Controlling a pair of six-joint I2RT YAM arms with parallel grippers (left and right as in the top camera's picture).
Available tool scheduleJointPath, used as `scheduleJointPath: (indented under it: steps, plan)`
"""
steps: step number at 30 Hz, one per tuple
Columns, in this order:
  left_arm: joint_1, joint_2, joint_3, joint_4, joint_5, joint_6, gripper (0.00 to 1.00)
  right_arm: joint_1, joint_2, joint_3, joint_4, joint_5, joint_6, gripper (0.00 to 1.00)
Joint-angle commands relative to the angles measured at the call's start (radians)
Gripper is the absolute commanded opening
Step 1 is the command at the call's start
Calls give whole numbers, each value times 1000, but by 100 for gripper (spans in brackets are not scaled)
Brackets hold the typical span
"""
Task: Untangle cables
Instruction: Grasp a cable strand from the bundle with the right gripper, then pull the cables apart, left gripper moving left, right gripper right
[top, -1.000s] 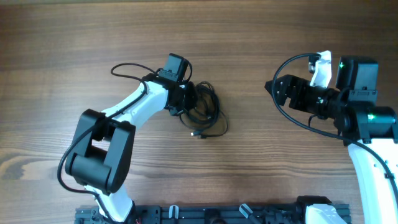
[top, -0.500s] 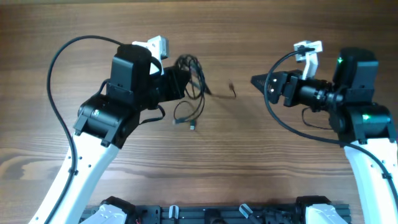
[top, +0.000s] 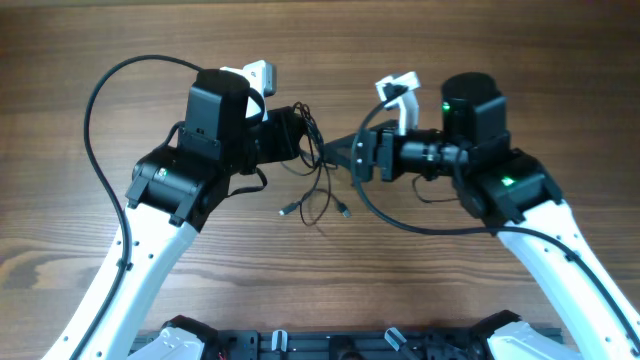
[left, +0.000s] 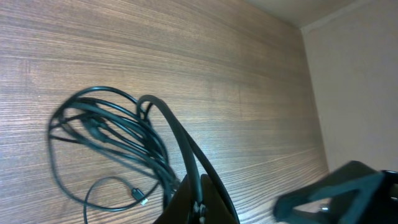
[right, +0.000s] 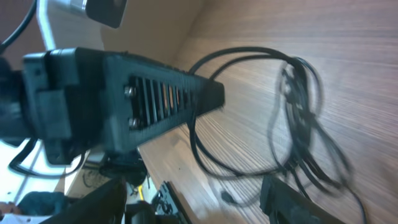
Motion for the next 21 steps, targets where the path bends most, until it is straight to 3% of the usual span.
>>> scheduleJointPath:
  steps: [1,10,19,21]
  plan:
    - [5,-3,-6,7,-9,-11,4,41,69,15,18,82,49,68]
    - [5,-4,-6,7,-9,-61,4,121,180,15,92,176,88,57]
    - [16,-18,-6,6,-8,-61,4,129,232,15,61,578,282,9]
    - [44,-40,-6,-5,-8,-55,4,120,232,15,18,658,311,4]
